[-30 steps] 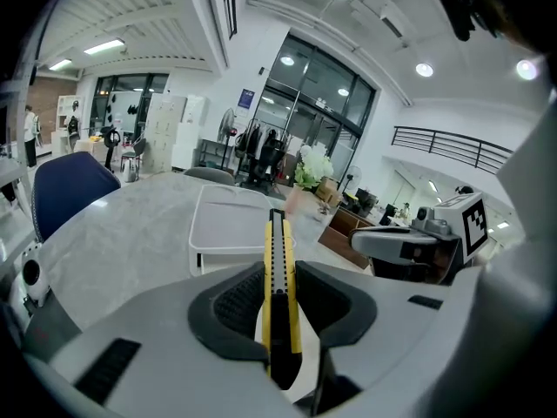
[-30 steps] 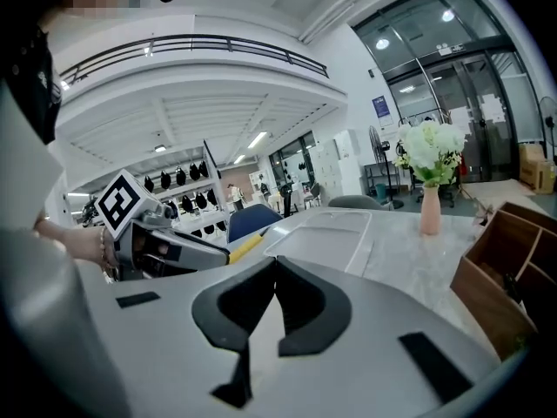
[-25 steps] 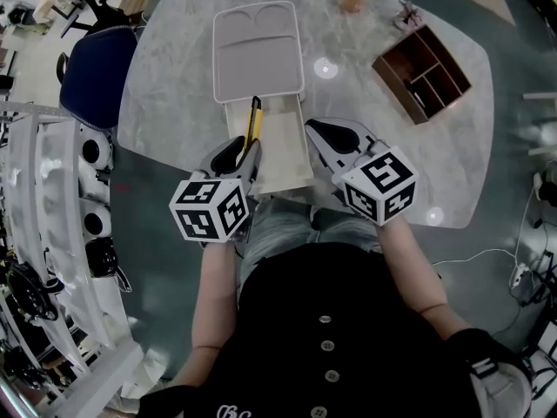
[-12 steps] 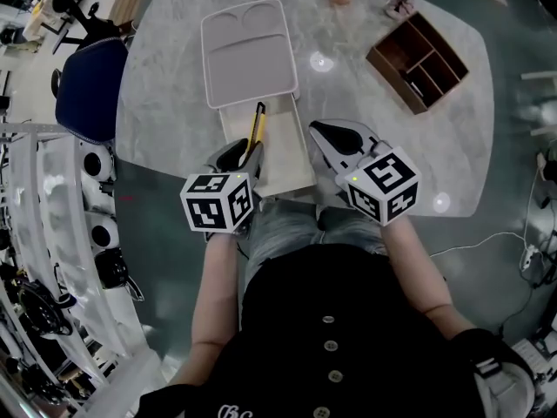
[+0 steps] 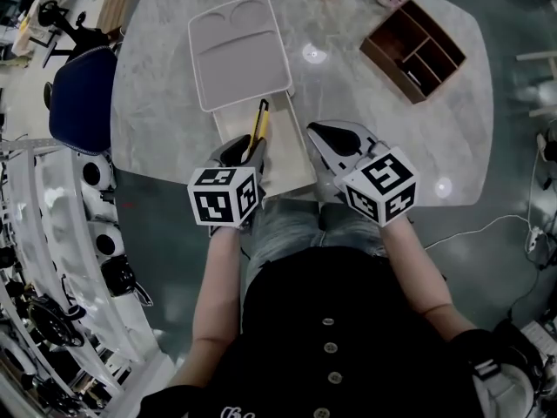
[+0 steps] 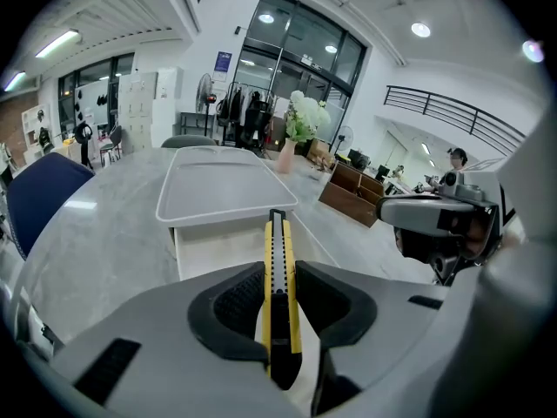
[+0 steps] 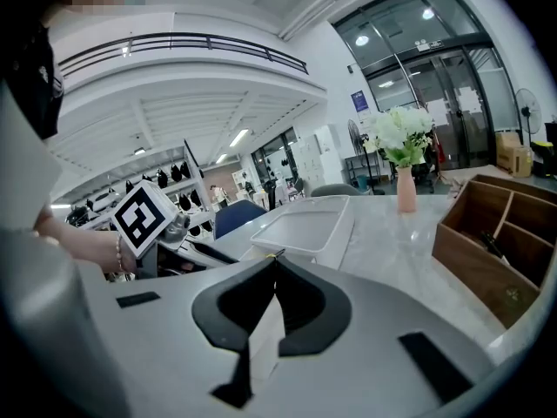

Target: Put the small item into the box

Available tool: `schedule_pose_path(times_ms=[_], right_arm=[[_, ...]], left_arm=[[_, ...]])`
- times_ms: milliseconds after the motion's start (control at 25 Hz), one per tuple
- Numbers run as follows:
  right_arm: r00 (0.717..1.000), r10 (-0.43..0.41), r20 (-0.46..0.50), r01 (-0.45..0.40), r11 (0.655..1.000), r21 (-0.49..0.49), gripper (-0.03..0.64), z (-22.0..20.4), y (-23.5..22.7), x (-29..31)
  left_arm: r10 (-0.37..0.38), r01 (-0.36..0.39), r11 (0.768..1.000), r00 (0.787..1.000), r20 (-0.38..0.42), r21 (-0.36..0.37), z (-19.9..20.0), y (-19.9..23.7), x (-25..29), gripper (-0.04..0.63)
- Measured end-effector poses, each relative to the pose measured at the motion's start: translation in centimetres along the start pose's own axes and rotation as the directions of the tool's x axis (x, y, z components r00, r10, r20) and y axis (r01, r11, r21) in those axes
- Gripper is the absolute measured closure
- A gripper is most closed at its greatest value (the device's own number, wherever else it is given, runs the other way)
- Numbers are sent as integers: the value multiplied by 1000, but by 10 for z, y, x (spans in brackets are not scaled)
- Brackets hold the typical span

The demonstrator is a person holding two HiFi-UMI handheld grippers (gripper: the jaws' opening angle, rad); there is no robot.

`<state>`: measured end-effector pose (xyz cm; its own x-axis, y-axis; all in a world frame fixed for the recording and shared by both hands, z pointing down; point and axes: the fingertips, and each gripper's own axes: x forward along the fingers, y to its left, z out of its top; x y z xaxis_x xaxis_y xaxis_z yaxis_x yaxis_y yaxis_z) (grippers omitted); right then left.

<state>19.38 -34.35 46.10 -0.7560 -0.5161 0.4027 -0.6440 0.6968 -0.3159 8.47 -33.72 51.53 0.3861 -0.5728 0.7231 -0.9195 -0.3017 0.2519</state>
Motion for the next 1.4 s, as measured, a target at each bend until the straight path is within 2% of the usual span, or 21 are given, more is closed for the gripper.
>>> schedule_pose_path(times_ms=[440,720,920,1400], right_arm=[[1000,-14,-19,15,1000,20,612,-12,-5,-2],[999,-17,-30,18,1000,25,612,-16,-9,-5],[999,-8,-33,9,1000,20,612,-17,-10,-6],[999,-19,-44,20,999,27,612,-21,-17,-12]], left_arm=[[21,-15,998,994,-107,57,-15,-5,26,472],[54,-45,997,988,-148,63,-20,-5,39,472],[68,-51,994,980,-186,95,-25,-8,48,472],[77,-54,994,965,-250,98,-41,-11,61,472]])
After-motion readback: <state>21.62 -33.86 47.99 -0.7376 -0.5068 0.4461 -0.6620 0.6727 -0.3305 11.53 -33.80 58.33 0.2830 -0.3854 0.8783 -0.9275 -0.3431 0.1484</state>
